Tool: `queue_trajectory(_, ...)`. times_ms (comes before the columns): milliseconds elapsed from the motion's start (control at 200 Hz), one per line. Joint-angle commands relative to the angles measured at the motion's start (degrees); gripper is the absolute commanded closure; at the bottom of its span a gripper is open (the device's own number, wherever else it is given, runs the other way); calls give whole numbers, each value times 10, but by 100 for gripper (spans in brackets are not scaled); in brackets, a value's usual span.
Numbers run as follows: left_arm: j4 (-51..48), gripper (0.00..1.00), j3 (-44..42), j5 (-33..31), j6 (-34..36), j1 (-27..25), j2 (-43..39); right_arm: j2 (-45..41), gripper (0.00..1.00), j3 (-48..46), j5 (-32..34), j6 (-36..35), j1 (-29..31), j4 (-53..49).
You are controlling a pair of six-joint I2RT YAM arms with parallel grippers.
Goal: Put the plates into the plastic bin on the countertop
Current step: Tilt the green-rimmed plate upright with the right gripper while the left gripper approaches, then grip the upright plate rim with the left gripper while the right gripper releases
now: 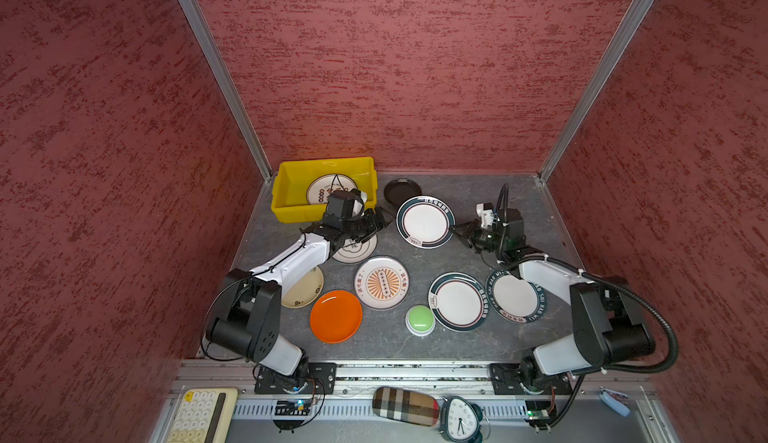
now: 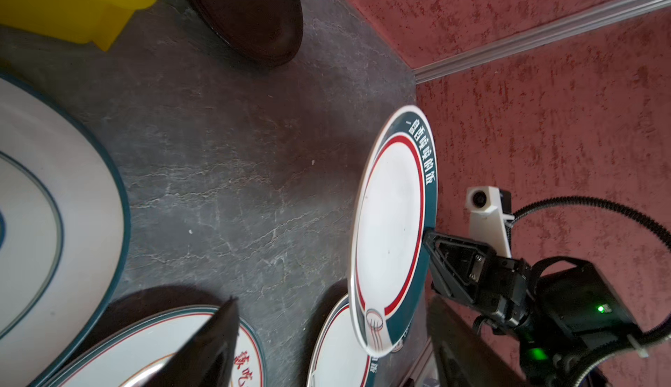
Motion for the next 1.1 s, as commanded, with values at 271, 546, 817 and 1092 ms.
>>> queue_trajectory(271, 56, 56, 23, 22, -25, -20, 48, -14, 100, -1, -35, -10, 6, 72)
queue_trajectory(546, 59, 82, 27, 21, -26, -29, 71, -7, 100, 5, -47, -20, 11, 70)
queue_trajectory(817, 55, 100, 30, 21, -22, -29, 77, 3, 53, 16, -54, -28, 19, 63)
queue_trajectory(1092, 30, 100, 28, -7, -5, -25, 53, -8, 16, 15, -40, -35, 21, 71)
